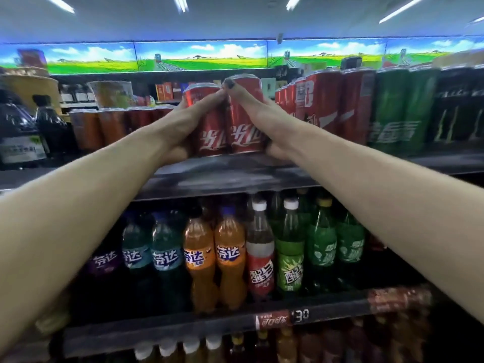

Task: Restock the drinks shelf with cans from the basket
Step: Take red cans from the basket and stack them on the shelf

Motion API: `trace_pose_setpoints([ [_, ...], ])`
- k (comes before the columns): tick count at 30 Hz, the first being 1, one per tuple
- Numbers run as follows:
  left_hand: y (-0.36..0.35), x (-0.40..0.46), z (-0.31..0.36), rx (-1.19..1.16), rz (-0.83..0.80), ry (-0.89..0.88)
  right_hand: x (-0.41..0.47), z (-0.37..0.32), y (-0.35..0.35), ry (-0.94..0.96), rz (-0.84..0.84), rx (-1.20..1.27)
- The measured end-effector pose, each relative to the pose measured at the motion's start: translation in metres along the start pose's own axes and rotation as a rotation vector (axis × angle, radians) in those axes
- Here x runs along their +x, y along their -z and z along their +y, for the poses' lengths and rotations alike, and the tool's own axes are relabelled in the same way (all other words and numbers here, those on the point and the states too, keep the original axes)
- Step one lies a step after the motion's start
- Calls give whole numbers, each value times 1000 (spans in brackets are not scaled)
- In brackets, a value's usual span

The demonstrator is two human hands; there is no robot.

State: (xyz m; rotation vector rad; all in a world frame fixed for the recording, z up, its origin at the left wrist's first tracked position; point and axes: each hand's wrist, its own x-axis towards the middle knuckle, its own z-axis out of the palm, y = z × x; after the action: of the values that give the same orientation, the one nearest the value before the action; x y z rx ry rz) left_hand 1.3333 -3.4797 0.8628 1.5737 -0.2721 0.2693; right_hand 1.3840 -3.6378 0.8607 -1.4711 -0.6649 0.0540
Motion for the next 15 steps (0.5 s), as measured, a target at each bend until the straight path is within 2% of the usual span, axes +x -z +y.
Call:
trace_pose_setpoints([
  [5, 2, 6, -3, -4, 3, 63, 5, -1, 6, -58, -81, -105],
  [8, 3, 8, -6, -28, 24, 67, 3, -1, 13, -24, -85, -263],
  [11, 5, 8, -6, -28, 19, 67, 1, 3, 20, 44, -101, -307],
  [15, 7, 5, -6, 17, 14, 51, -1, 4, 24, 115, -3, -487],
])
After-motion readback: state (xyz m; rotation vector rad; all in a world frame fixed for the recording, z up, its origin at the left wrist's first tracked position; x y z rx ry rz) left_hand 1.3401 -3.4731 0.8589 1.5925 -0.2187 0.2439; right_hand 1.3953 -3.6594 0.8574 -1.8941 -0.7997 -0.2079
